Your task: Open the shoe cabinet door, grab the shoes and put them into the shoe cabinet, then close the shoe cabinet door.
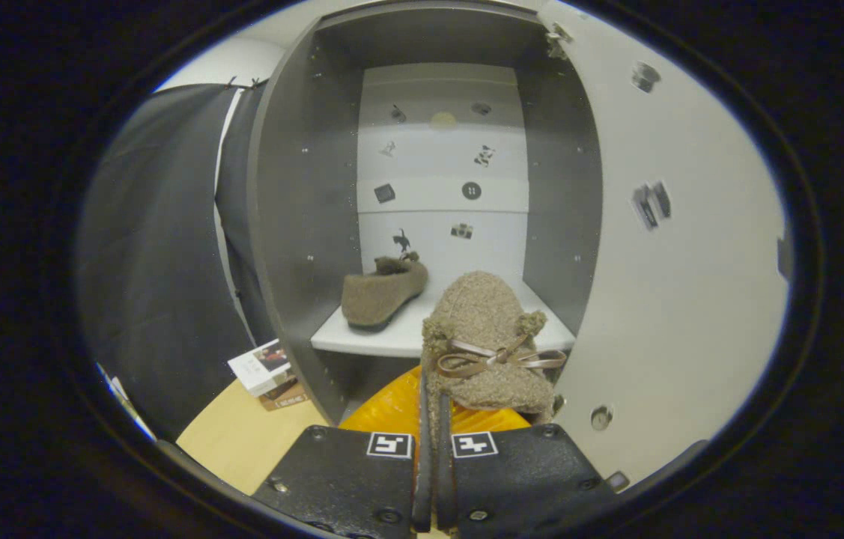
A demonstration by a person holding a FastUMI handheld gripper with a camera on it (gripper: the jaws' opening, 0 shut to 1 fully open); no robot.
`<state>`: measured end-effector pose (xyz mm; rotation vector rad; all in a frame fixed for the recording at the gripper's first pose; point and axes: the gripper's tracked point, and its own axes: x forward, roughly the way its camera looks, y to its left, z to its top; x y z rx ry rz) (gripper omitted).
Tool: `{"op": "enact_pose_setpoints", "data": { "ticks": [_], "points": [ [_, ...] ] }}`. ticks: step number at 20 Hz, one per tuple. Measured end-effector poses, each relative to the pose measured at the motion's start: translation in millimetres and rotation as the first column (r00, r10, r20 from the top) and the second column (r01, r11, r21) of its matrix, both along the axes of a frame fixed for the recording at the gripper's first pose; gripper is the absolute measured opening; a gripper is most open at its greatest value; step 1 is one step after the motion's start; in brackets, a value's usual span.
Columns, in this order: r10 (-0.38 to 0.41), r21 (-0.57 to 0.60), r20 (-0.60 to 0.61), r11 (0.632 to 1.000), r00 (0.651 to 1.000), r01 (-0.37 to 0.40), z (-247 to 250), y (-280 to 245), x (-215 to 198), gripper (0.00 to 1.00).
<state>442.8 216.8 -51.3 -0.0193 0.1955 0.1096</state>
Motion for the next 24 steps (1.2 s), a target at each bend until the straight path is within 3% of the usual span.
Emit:
{"op": "enact_pose_setpoints", "data": {
  "ticks": [5, 11, 17, 24],
  "points": [
    [-0.005, -0.019, 0.030, 1.000, 1.000, 0.006, 42, 4, 83, 0.06],
    [-0.014, -0.054, -0.014, 0.998, 1.000, 0.014, 54, 5, 182, 0.06],
    [-0.019, -0.071, -0.123, 0.997, 0.992, 0.011, 25, 7, 227, 0.07],
    [-0.083, -0.028, -0.244, 0.996, 0.966, 0.079, -4, 3, 251, 0.07]
  ]
}}
